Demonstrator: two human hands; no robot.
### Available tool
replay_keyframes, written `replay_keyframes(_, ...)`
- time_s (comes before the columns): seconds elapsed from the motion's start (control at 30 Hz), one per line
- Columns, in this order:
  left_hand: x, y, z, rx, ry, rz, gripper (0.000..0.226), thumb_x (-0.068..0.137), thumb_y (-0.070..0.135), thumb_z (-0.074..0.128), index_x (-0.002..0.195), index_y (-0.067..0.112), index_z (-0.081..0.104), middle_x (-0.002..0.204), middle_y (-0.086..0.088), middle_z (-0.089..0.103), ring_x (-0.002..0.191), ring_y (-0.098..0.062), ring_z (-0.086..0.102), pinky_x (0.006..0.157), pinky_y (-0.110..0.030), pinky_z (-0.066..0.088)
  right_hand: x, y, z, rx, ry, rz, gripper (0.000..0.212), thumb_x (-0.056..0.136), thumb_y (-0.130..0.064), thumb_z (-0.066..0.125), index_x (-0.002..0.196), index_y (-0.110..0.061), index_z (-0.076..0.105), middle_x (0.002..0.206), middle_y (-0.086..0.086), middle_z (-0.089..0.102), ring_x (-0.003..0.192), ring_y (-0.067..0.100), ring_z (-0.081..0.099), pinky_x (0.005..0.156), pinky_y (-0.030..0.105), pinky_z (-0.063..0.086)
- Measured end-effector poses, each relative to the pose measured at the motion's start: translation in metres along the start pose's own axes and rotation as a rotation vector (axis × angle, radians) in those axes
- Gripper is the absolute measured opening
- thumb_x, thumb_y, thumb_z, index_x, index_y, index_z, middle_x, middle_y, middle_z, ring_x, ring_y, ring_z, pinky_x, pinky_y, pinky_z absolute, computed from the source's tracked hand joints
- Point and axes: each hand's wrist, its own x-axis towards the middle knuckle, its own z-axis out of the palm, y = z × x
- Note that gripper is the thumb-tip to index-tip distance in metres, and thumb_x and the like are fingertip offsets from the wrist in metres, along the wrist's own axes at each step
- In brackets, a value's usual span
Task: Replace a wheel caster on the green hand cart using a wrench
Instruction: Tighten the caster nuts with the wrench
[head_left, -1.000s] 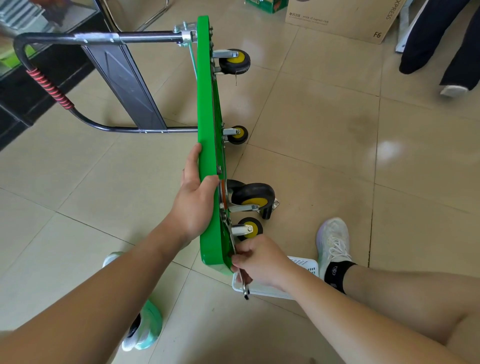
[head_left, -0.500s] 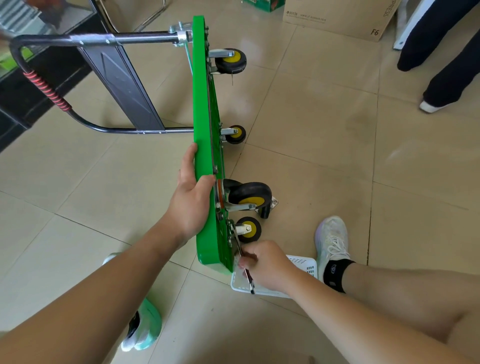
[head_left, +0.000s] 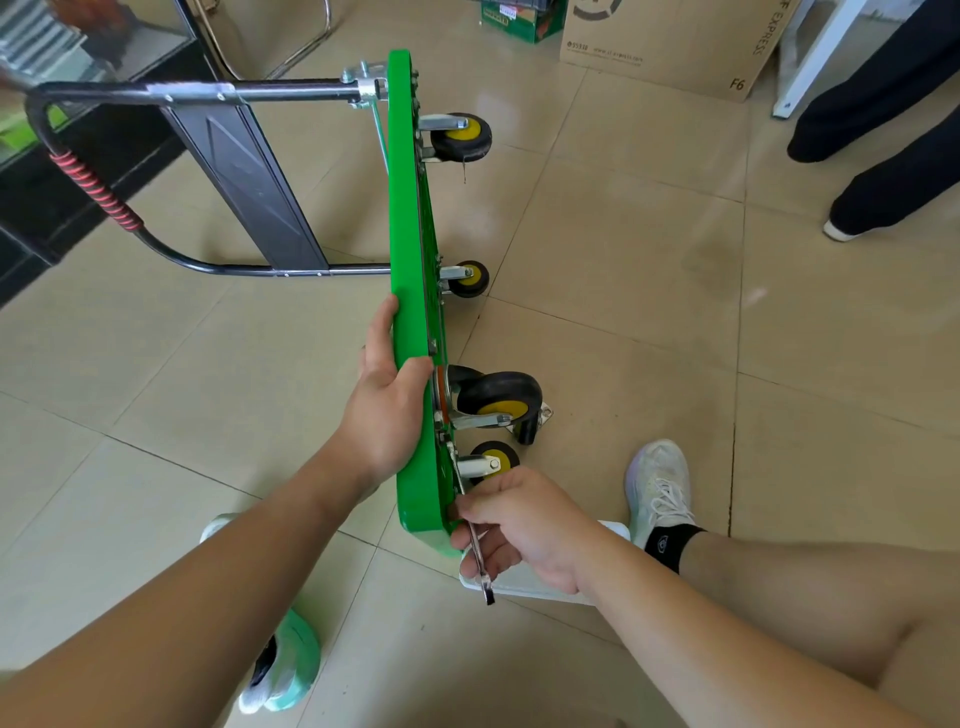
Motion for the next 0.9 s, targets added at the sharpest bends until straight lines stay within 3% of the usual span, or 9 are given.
replay_keyframes(0.23,0.001,0.0,0.0,0.005,0.001,0.002,0.078,0.084,0.042,0.039,0.156,0.053,0.011,0.145,0.002,0.049,0.117,-0.02,0.06,0.101,-0.044,0.051,0.003,-0.005,0.0,0.01,-0.059,0.027,0.025,0.1,-0.005,0.057,0.114,0.015,0.061,0.071,0.013,0.066,0.052,0.026,0.067,0.045,0.027,0.053)
replay_keyframes(0.33,0.001,-0.001,0.0,0.016,0.005,0.001,0.077,0.084,0.043,0.039,0.154,0.054,0.011,0.144,0.001,0.05,0.115,-0.02,0.061,0.101,-0.045,0.051,0.01,0.001,-0.002,-0.121,-0.065,0.018,0.016,0.1,-0.005,0.056,0.104,0.009,0.064,0.07,0.008,0.068,0.056,0.026,0.069,0.045,0.027,0.05)
replay_keyframes(0.47,0.001,-0.002,-0.001,0.015,0.0,0.001,0.075,0.084,0.043,0.04,0.152,0.057,0.012,0.145,0.003,0.049,0.116,-0.021,0.061,0.102,-0.048,0.051,0.016,0.01,-0.004,-0.317,0.022,-0.016,0.02,0.1,-0.009,0.057,0.103,0.008,0.067,0.068,0.0,0.07,0.058,0.022,0.069,0.039,0.024,0.038)
replay_keyframes(0.53,0.002,-0.002,-0.001,0.015,0.0,0.0,0.075,0.085,0.043,0.039,0.153,0.058,0.012,0.146,0.003,0.049,0.117,-0.021,0.06,0.102,-0.048,0.051,0.016,0.012,-0.003,-0.335,0.053,-0.038,0.022,0.1,-0.01,0.057,0.1,0.009,0.068,0.069,0.001,0.069,0.056,0.02,0.067,0.039,0.024,0.039)
replay_keyframes(0.63,0.002,-0.002,0.0,0.012,-0.002,0.0,0.074,0.085,0.043,0.039,0.153,0.058,0.012,0.149,0.003,0.047,0.121,-0.022,0.059,0.103,-0.048,0.05,0.013,0.017,0.001,-0.319,0.117,-0.086,0.023,0.101,-0.012,0.057,0.092,0.006,0.069,0.07,0.003,0.068,0.053,0.023,0.065,0.046,0.028,0.051)
replay_keyframes(0.73,0.002,-0.003,0.0,0.012,-0.004,-0.003,0.074,0.085,0.043,0.039,0.152,0.058,0.012,0.148,0.002,0.048,0.12,-0.022,0.059,0.103,-0.049,0.051,0.007,0.021,0.007,-0.265,0.137,-0.122,0.024,0.103,-0.015,0.052,0.094,-0.001,0.069,0.063,-0.004,0.065,0.047,0.017,0.062,0.043,0.023,0.041)
replay_keyframes(0.9,0.0,-0.003,-0.001,0.014,-0.001,-0.001,0.073,0.085,0.044,0.039,0.151,0.06,0.012,0.145,0.003,0.049,0.119,-0.022,0.06,0.104,-0.05,0.05,0.001,0.01,0.01,0.024,0.103,-0.07,0.021,0.102,-0.014,0.055,0.099,0.004,0.066,0.06,0.001,0.064,0.042,0.017,0.058,0.046,0.028,0.044)
